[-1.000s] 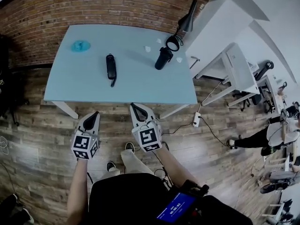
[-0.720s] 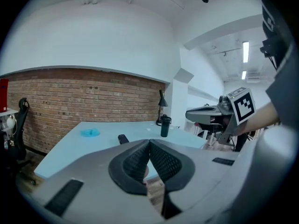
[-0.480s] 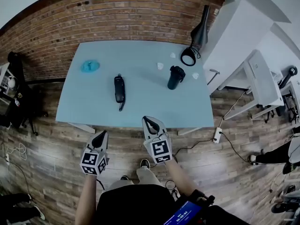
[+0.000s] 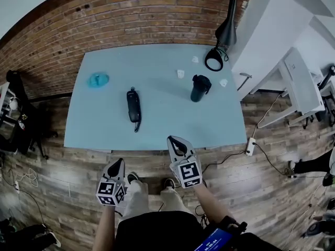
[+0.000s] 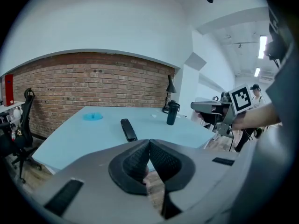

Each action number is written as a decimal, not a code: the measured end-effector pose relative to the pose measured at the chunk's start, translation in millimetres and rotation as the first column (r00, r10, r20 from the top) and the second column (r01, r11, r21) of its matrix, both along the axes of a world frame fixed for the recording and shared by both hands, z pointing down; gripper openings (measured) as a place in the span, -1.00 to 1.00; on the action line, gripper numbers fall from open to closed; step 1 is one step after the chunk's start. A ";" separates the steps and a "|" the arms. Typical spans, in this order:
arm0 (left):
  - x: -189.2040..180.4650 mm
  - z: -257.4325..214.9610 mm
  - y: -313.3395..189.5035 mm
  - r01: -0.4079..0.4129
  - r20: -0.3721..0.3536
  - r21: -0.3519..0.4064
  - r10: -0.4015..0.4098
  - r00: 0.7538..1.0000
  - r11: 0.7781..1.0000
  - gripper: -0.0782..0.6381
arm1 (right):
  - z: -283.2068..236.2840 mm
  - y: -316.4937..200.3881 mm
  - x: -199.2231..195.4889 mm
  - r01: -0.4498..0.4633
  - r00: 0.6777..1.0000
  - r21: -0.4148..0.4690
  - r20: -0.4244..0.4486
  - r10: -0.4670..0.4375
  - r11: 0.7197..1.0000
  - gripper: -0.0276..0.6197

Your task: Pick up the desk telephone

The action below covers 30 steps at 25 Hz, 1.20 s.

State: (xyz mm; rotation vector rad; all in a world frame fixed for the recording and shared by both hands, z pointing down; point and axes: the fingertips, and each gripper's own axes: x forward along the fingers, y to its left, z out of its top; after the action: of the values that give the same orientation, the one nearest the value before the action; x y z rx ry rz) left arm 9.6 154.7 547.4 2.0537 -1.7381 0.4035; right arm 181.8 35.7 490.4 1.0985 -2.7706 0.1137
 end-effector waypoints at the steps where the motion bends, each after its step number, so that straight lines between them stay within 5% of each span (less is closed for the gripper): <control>1: -4.6 1.9 -4.7 -0.005 -0.002 -0.003 0.005 1.000 1.000 -0.73 | -0.6 -5.5 -3.9 -0.007 1.000 -0.001 -0.001 0.007 1.000 -0.87; 7: -46.3 14.2 -23.8 -0.034 -0.049 -0.004 0.033 0.998 0.999 -0.73 | -4.4 -32.6 -36.0 -0.072 0.997 -0.005 -0.036 0.072 0.997 -0.87; 22: -240.1 30.4 -32.3 -0.047 -0.073 -0.014 0.046 0.996 0.999 -0.74 | -28.5 -87.0 -139.3 -0.261 0.956 0.024 -0.133 0.262 0.965 -0.86; 30: -264.6 31.4 -62.7 -0.029 -0.090 0.000 0.029 0.996 1.000 -0.73 | -29.9 -119.8 -158.1 -0.265 0.952 0.029 -0.150 0.266 0.964 -0.85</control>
State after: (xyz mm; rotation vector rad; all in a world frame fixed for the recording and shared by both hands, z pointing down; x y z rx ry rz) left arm -254.9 92.0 578.8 2.0655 -1.6569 0.3162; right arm 23.7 -84.1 460.5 1.4150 -2.4796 0.0463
